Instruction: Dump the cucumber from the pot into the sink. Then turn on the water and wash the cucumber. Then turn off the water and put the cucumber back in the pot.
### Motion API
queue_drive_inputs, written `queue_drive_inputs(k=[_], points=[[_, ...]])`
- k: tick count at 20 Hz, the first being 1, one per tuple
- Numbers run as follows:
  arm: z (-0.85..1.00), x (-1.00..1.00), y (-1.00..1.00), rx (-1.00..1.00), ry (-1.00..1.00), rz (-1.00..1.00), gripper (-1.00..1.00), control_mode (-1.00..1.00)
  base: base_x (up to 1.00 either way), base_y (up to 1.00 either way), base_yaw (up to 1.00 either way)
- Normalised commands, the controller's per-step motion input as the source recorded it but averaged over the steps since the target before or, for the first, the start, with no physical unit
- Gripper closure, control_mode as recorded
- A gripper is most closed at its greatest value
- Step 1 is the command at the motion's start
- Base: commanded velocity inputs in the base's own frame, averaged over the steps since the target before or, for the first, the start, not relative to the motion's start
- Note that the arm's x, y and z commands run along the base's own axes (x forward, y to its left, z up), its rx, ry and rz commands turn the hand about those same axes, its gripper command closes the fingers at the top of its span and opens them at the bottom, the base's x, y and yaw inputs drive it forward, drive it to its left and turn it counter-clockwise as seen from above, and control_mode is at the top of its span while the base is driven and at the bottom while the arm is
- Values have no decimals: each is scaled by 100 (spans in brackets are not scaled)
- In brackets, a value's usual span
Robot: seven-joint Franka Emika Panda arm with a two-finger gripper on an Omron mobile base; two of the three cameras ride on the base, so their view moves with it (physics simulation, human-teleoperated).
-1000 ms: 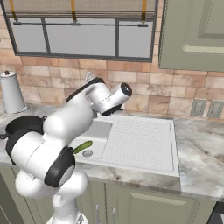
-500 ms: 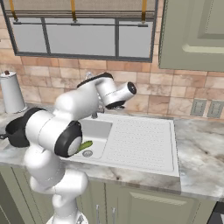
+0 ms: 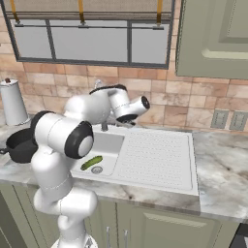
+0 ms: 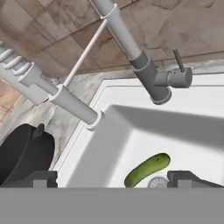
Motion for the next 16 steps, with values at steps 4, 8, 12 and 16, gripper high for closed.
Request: queue_drive_inputs(k=[4,8,12,16], points=[[-18,21,22,0,0,0,-100,-100,0,0,0],[-5,26,10,0,0,0,-100,-100,0,0,0],[-3,27,4,0,0,0,-100,-100,0,0,0],[-3,20,1,0,-2,0,-100,-100,0,0,0]])
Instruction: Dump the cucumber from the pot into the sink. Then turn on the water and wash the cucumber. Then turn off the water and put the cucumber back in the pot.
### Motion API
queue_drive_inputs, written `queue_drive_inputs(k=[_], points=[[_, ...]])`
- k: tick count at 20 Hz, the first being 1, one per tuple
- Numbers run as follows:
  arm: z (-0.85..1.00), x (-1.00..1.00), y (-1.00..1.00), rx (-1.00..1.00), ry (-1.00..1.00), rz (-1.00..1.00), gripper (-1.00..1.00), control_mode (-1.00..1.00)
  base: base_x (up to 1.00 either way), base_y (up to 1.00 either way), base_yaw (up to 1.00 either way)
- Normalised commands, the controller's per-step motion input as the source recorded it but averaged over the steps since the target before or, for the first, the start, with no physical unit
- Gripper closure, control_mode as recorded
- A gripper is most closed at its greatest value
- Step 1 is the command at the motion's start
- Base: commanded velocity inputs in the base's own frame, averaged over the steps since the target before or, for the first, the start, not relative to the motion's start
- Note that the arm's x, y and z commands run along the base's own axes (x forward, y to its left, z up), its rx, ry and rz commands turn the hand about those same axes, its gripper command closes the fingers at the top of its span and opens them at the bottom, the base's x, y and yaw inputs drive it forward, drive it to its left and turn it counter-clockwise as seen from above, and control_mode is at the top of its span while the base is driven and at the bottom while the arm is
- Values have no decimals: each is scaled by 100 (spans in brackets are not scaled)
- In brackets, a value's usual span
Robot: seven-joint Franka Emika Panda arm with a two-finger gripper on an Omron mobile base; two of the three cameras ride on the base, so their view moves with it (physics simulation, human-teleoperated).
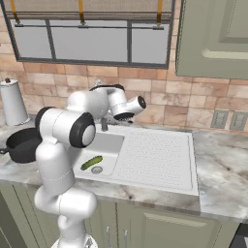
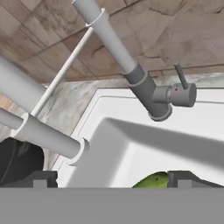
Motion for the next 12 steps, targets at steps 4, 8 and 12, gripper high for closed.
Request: queue_drive_inputs(k=[4,8,12], points=[[-11,19,2,0,-2,0,-100,-100,0,0,0],[-18,21,5,0,-2,0,-100,-100,0,0,0],[-16,24,7,0,-5,-2,-100,-100,0,0,0]])
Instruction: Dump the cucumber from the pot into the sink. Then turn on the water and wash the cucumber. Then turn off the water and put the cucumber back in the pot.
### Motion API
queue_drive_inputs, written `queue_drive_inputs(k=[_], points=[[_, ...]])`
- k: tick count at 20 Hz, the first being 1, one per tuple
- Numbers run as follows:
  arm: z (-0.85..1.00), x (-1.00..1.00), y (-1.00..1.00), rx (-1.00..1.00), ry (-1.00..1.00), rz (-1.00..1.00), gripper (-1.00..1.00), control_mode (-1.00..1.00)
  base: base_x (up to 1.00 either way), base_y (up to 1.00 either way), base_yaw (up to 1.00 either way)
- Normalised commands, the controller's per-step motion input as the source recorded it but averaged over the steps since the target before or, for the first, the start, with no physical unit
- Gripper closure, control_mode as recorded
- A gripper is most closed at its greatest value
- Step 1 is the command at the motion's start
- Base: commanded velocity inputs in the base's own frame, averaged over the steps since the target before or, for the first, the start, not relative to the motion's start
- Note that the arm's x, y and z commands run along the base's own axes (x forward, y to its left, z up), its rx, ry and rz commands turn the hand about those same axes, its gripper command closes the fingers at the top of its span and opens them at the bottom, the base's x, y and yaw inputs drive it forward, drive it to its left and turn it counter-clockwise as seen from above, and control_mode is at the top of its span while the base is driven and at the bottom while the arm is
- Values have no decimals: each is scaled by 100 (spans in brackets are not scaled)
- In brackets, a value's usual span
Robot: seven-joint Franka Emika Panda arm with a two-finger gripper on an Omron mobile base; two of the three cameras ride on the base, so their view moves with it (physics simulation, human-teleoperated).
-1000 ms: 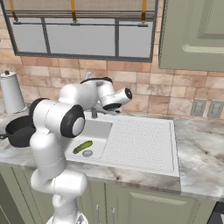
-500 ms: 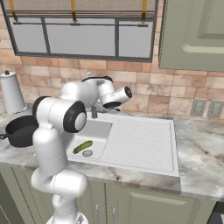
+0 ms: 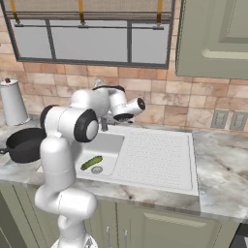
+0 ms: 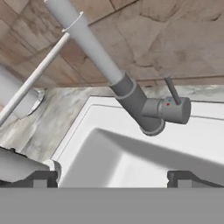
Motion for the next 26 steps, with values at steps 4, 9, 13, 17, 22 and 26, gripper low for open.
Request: queue_drive_inputs(k=[4,9,13,17,22,26], points=[[-8,19,0,0,-5,-4,-100,-100,0,0,0],[-3,9,0,0,-5,-4,-100,-100,0,0,0],[-7,21,0,0,-1,-4,-100,-100,0,0,0],[-7,29,0,0,0,-3,-100,-100,0,0,0],[-9,28,0,0,0,-3,-100,-100,0,0,0],[-2,11,0,0,0,-2,-100,-100,0,0,0]])
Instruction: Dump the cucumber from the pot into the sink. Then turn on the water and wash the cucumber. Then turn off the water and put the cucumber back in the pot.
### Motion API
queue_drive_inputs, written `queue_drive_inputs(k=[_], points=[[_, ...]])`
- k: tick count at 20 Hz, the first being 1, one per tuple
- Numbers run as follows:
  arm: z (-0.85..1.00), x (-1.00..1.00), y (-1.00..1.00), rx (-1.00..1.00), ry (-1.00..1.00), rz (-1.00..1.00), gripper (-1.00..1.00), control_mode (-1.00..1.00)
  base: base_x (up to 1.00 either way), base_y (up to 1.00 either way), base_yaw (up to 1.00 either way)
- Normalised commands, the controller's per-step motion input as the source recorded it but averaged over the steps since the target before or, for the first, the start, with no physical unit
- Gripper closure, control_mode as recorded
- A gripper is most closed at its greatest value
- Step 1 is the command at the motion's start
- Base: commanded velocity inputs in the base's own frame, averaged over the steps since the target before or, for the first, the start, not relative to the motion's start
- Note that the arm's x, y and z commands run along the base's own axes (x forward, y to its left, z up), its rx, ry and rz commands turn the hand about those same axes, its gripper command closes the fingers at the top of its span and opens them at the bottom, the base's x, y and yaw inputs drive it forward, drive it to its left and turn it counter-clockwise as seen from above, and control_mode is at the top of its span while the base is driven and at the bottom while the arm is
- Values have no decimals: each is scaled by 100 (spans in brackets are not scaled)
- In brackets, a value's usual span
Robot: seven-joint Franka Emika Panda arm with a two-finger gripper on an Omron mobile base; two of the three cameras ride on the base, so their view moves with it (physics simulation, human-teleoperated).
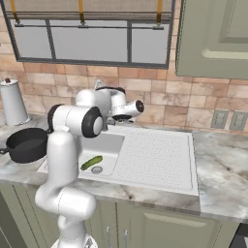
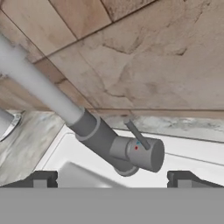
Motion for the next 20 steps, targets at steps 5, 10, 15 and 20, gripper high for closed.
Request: queue_drive_inputs(k=[5,10,15,20], points=[[-11,13,0,0,0,-2,-100,-100,0,0,0],[-17,17,0,0,0,-1,-100,-100,0,0,0],[-21,17,0,0,0,-1,-100,-100,0,0,0],[-14,12,0,0,0,-1,-100,-100,0,0,0]])
